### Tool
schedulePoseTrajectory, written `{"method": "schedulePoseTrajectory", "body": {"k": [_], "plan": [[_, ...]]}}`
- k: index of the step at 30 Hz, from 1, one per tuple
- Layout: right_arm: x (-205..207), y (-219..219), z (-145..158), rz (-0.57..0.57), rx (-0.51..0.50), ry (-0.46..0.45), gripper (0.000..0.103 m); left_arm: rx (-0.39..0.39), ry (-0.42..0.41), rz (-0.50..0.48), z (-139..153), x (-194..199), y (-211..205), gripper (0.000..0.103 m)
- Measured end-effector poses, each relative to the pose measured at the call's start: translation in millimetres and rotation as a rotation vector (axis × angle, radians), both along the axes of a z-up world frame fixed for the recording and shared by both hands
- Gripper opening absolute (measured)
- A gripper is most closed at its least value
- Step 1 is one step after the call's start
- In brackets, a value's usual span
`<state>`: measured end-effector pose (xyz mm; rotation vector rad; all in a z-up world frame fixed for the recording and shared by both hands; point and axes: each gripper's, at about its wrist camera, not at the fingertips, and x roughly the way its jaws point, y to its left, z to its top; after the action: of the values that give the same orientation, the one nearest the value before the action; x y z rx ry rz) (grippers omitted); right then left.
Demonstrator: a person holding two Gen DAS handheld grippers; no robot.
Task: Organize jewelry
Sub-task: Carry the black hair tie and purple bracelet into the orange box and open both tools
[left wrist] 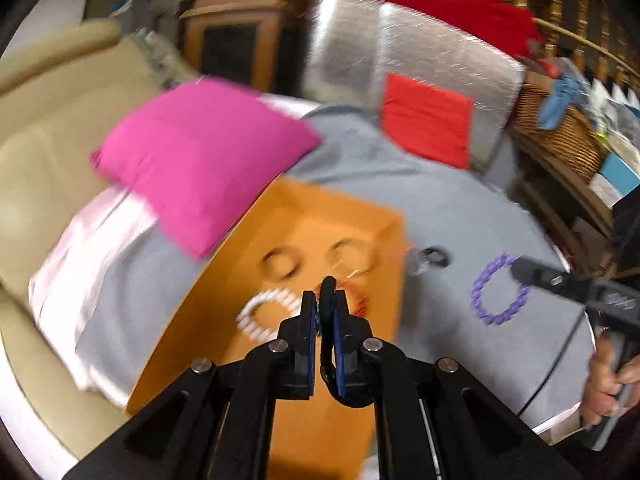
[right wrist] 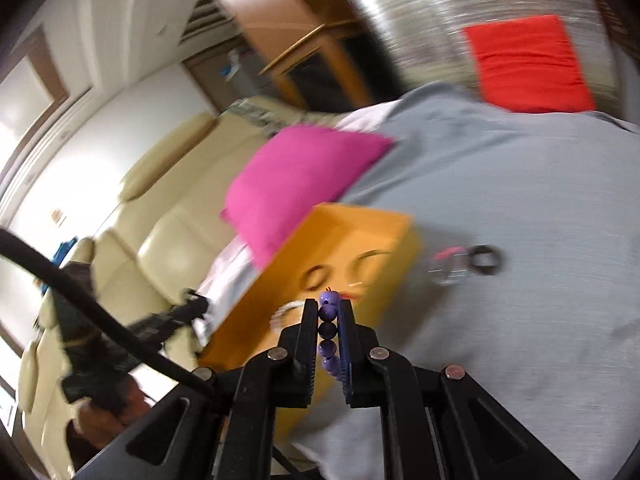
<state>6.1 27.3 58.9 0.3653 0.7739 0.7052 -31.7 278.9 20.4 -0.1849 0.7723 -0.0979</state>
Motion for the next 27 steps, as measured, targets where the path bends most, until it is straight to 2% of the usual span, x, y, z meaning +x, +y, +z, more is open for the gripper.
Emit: {"method": "schedulePoseTrajectory", "body": {"k": [4,10,13,18,19,21,22,24,27], "plan": [[-4.1,61.2,-1.6,0.097,-0.023,0.032,0.011,-0.052,0.078,0.060,-34.3,2.9,32.7,0.008],[1.3,139.7,-36.7,0.202,-0.166,0.121,0.011,-0.043,0.171,0.099,-67.2,7.5,40.2,0.008],[11.5,160.1,-55.7,0.220,-0.236,0.158,0.011,-0.045,0.223,0.105,-82.3,8.9,46.1,0.008],[19.5,178.1,-79.7,0.241,-0.341,0.204,0.012,-0.021,0.266,0.128,-95.0,11.9,48.1,0.009],[20.4,179.0,-81.8,0.232,-0.365,0.201,0.012,-0.021,0.274,0.132,-97.2,11.9,49.1,0.012],[21.4,179.8,-80.5,0.215,-0.401,0.187,0.012,-0.017,0.290,0.143,-100.6,11.9,50.9,0.028],[22.0,177.2,-78.1,0.213,-0.399,0.183,0.012,-0.011,0.289,0.150,-99.5,10.7,51.5,0.031],[22.2,167.8,-68.2,0.187,-0.378,0.151,0.014,0.000,0.283,0.163,-94.8,9.0,53.0,0.046],[22.9,146.1,-48.6,0.134,-0.360,0.088,0.016,0.003,0.252,0.181,-80.5,5.9,53.3,0.049]]}}
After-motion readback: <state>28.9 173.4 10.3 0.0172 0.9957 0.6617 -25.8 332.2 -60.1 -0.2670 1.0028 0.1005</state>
